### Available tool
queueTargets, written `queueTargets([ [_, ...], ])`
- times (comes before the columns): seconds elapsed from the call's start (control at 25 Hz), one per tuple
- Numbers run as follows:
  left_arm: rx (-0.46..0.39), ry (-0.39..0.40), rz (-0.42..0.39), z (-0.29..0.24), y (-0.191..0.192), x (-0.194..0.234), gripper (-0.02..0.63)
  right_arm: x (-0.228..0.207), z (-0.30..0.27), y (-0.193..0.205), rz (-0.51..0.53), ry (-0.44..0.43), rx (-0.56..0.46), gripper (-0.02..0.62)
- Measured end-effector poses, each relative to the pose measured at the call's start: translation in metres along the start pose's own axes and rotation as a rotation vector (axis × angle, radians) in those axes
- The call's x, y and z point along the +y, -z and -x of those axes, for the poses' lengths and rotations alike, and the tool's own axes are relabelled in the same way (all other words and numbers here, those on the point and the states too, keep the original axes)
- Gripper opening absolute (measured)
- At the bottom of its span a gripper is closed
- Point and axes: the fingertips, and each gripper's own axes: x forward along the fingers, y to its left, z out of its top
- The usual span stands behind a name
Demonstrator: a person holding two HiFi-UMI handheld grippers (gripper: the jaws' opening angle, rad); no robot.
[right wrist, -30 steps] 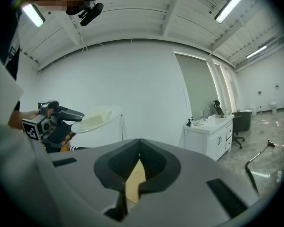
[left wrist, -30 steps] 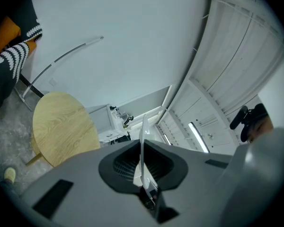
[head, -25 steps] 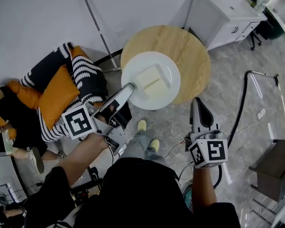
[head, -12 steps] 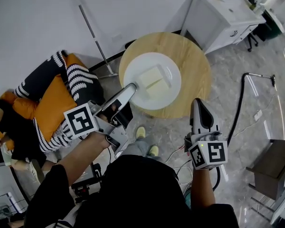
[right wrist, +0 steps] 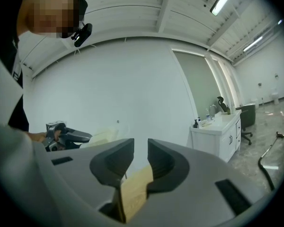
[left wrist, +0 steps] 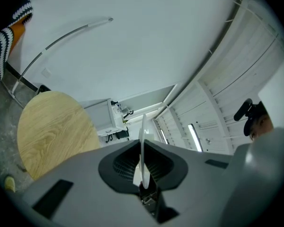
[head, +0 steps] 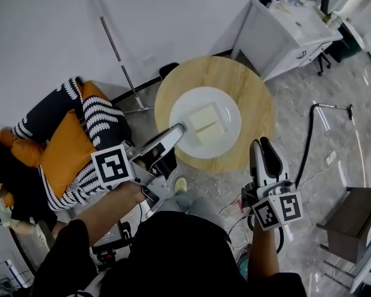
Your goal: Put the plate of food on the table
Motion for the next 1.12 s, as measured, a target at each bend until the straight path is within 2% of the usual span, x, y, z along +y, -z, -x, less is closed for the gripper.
queueTargets([
  [0.36, 0.018, -0.024, 0.008, 0.006, 0.003, 0.015, 0.018, 0.018, 0.007, 0.005, 0.006, -0.03, 0.019, 0.081],
  [0.48, 0.022, -0.037, 0.017, 0.0, 0.004, 0.028, 0.018, 0.011, 0.004, 0.007, 0.008, -0.028, 0.021, 0.081],
  [0.68, 0.035, -0.053, 0.08, -0.012, 0.007, 0.048, 0.018, 0.0, -0.009, 0.008, 0.012, -0.041, 0.03, 0.081],
  [0.96, 0.048, -0.076, 0.088, -0.021, 0.012, 0.074, 0.018, -0.008, -0.02, 0.022, 0.022, -0.052, 0.062, 0.081],
  [1.12, 0.089, -0.153, 0.013, -0.038, 0.009, 0.106, 0.018, -0.025, -0.034, 0.029, 0.015, -0.076, 0.093, 0.081],
])
